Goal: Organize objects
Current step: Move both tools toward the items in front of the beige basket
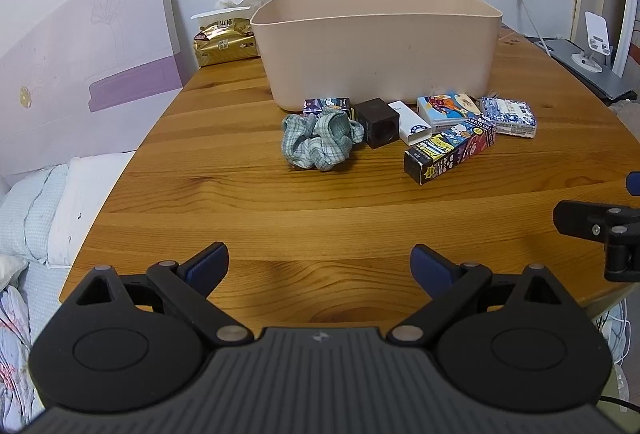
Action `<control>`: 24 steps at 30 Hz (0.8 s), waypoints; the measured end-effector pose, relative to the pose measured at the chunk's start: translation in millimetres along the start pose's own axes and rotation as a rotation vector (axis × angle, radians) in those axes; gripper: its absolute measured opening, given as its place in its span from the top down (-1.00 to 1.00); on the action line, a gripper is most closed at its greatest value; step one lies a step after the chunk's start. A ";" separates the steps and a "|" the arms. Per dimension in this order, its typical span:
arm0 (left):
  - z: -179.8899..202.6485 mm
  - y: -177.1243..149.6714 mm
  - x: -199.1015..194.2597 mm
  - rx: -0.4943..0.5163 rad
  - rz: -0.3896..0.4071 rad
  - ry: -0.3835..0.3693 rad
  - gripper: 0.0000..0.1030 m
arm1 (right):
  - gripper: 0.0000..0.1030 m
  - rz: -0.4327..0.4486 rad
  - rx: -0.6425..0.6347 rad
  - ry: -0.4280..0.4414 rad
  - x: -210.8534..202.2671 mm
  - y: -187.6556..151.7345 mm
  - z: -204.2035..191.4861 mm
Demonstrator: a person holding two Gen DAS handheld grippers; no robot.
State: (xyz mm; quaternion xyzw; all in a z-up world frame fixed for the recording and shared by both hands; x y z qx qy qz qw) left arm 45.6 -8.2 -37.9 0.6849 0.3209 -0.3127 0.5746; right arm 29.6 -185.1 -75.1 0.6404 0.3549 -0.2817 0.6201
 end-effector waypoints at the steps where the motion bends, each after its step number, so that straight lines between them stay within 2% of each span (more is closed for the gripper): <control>1: -0.1 0.4 0.0 0.001 0.000 0.000 -0.90 | -1.00 0.000 0.000 0.000 0.1 0.7 -0.3; 24: -8.0 22.8 7.5 -0.017 0.036 -0.014 -0.90 | -1.00 -0.002 0.034 -0.008 11.5 17.0 17.1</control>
Point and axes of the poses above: each gripper's, at about its wrist camera, not at the fingertips, and x roughly the way its jaws point, z to its right, y to its top, the point moved 3 cm from there along x, roughly the way its jaws point, and after that the axes turned 10 degrees about -z, right-handed, at the moved point
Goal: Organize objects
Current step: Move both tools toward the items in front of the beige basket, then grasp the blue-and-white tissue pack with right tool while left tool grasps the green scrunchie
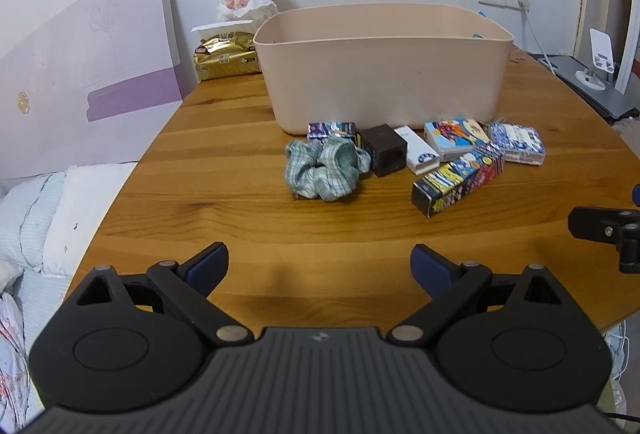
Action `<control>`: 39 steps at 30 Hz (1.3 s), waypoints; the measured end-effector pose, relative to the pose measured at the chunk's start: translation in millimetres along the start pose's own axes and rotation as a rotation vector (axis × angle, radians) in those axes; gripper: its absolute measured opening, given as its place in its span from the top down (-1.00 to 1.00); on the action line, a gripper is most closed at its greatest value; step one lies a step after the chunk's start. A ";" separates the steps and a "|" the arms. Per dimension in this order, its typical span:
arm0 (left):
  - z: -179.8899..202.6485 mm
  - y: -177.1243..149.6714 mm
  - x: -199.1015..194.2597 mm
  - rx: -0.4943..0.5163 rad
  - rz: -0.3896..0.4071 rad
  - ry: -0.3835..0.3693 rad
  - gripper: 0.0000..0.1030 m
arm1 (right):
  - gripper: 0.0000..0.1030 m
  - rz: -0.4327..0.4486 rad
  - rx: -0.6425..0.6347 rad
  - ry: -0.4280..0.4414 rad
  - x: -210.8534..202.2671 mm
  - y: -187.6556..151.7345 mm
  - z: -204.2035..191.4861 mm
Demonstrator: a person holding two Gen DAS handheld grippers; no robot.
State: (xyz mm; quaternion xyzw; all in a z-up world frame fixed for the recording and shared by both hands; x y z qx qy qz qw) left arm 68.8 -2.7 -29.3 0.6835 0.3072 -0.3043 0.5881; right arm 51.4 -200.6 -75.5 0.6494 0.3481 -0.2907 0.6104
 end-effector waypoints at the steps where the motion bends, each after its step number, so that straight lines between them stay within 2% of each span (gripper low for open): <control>1: -0.9 1.6 1.1 -0.004 0.006 -0.008 -0.90 | -1.00 -0.002 0.007 0.001 1.7 1.7 2.1; 5: -1.4 7.6 8.3 -0.006 0.025 -0.026 -0.90 | -1.00 -0.006 0.027 0.017 8.4 8.1 9.8; 8: -0.9 12.8 14.7 0.001 0.030 -0.005 -0.89 | -0.98 -0.005 0.023 -0.007 14.8 14.9 14.8; 12: -2.6 21.8 23.8 0.003 0.039 -0.030 -0.88 | -0.95 -0.001 0.017 -0.039 22.9 24.6 22.1; 22: -6.3 46.7 51.4 -0.002 0.014 -0.036 -0.88 | -0.90 -0.053 -0.040 -0.073 61.6 49.8 33.1; 31: -9.4 59.8 79.1 0.009 -0.015 -0.041 -0.88 | -0.84 -0.113 -0.076 -0.057 99.7 68.5 42.0; 39: -15.2 68.8 94.9 0.001 -0.022 -0.040 -0.88 | -0.84 -0.091 -0.016 -0.030 110.9 88.3 43.5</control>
Point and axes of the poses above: each gripper's, at about its wrist camera, not at the fingertips, and x roughly the way its jaws point, z to its right, y to its top, the point moved 3 cm from there along x, roughly the way its jaws point, and after that the axes turned 10 degrees about -z, right-handed, at the moved point
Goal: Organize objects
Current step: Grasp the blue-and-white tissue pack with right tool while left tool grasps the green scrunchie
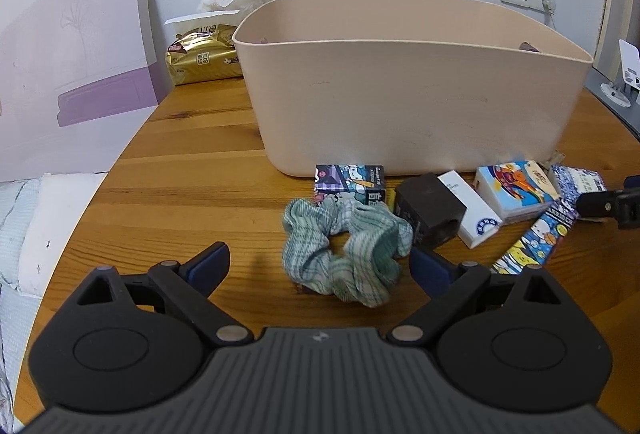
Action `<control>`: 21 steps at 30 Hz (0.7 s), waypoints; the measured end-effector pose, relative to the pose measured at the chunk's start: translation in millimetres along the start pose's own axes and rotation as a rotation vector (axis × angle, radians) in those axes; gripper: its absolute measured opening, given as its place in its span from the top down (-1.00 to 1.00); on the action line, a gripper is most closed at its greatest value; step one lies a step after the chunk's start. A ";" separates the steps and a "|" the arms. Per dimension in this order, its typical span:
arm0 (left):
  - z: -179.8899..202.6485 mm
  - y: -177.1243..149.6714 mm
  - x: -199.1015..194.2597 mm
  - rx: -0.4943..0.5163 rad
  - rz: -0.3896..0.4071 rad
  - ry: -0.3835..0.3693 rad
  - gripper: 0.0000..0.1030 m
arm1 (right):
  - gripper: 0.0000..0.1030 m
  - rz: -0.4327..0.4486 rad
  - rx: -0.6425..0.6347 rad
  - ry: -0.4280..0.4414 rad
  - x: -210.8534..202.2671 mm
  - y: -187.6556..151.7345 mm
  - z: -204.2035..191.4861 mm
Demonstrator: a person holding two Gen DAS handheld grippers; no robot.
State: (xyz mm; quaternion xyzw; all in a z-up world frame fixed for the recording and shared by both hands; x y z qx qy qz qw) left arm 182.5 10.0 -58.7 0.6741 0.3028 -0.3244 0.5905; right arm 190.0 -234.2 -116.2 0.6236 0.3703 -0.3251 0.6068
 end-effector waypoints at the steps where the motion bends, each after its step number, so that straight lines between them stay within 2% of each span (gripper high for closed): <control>1: 0.0 1.1 1.4 0.000 -0.001 -0.005 -0.88 | -0.84 0.003 0.009 -0.001 1.8 1.9 -1.8; 5: 0.0 4.9 6.7 0.001 -0.009 -0.041 -0.88 | -0.85 0.004 0.035 0.004 11.9 8.6 -9.7; 9: -1.4 6.0 14.0 -0.012 -0.031 -0.053 -0.88 | -0.93 0.001 0.056 -0.005 19.5 9.6 -13.3; 11: -1.7 5.5 18.0 -0.006 -0.046 -0.049 -0.87 | -0.92 -0.004 0.065 -0.004 19.2 9.1 -12.9; 14: -3.4 3.3 21.8 -0.006 -0.061 -0.060 -0.72 | -0.85 -0.005 0.103 0.000 16.4 6.8 -6.1; 21: -7.8 0.0 28.0 -0.024 -0.084 -0.080 -0.68 | -0.79 -0.029 0.124 -0.041 17.0 1.0 1.2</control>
Point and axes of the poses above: each gripper's, at about its wrist camera, not at the fingertips, and x roughly the way its jaws point, z to its right, y to its top, the point moved 3 cm from there along x, roughly the way its jaws point, and after that the axes turned 10 degrees about -z, right-handed, at the moved point
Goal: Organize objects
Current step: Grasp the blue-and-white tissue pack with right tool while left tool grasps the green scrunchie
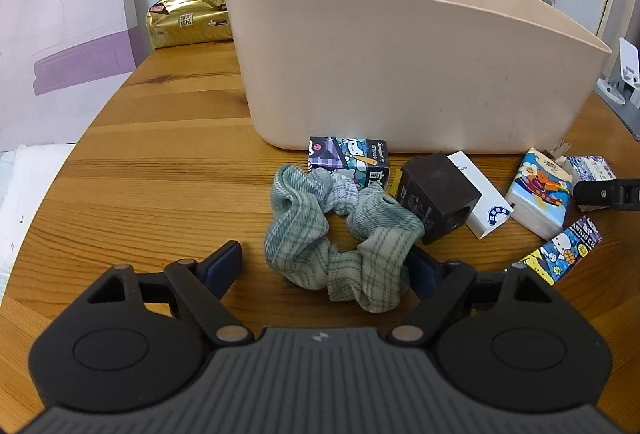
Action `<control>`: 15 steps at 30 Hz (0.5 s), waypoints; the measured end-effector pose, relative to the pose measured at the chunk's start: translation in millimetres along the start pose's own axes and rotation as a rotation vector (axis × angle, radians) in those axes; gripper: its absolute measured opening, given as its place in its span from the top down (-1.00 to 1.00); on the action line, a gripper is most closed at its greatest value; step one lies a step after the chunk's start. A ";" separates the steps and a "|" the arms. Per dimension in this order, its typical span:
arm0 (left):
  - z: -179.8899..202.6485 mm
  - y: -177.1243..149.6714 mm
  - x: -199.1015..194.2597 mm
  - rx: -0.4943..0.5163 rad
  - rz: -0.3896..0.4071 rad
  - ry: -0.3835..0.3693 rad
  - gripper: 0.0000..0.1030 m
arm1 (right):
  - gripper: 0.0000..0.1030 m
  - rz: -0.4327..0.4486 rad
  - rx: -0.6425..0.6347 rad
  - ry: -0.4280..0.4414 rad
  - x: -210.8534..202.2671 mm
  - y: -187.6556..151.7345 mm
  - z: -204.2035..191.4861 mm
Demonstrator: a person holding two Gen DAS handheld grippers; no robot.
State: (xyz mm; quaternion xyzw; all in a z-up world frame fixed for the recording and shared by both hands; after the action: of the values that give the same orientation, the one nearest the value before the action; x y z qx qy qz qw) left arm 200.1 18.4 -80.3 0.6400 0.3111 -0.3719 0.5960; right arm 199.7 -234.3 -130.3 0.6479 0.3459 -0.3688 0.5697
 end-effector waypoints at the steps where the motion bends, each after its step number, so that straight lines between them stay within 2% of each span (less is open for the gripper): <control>1: -0.5 0.2 -0.2 -0.002 0.001 0.002 -0.66 | -0.79 0.001 -0.001 0.006 0.0 -0.1 -1.1; 3: -0.7 0.7 -0.8 -0.005 0.005 -0.001 -0.57 | -0.79 0.000 -0.018 -0.003 1.7 0.2 -5.5; 5: 0.0 1.2 -2.5 -0.002 0.014 -0.008 -0.42 | -0.72 0.004 -0.034 -0.020 2.5 -0.5 -9.2; 8: 1.4 2.1 -4.6 0.004 0.020 -0.015 -0.19 | -0.38 0.017 -0.038 -0.032 0.4 -1.8 -9.4; 9: 2.4 1.6 -5.7 0.007 0.021 -0.018 -0.12 | -0.18 0.021 -0.036 -0.033 -0.9 -2.0 -8.6; 11: 3.8 1.0 -7.7 0.010 0.017 -0.017 0.01 | -0.18 0.025 -0.027 -0.025 -3.2 -3.0 -5.6; 12: 4.5 0.3 -8.9 0.010 0.017 -0.021 0.19 | -0.17 0.027 -0.024 -0.015 -4.1 -4.1 -4.4; 14: 5.3 -1.6 -11.4 0.012 0.016 -0.025 0.28 | -0.17 0.030 -0.023 -0.007 -5.8 -7.3 -3.4; 15: 5.2 -2.9 -12.6 0.011 0.019 -0.029 0.42 | -0.17 0.031 -0.023 -0.004 -6.5 -9.0 -3.2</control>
State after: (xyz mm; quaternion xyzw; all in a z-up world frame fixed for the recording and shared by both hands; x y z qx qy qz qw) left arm 190.4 14.0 -71.2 0.6409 0.2945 -0.3772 0.6003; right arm 188.9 -230.3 -128.7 0.6460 0.3389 -0.3572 0.5833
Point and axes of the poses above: each gripper's, at about its wrist camera, not at the fingertips, and x roughly the way its jaws point, z to its right, y to its top, the point moved 3 cm from there along x, roughly the way its jaws point, and after that the axes turned 10 degrees about -z, right-handed, at the moved point
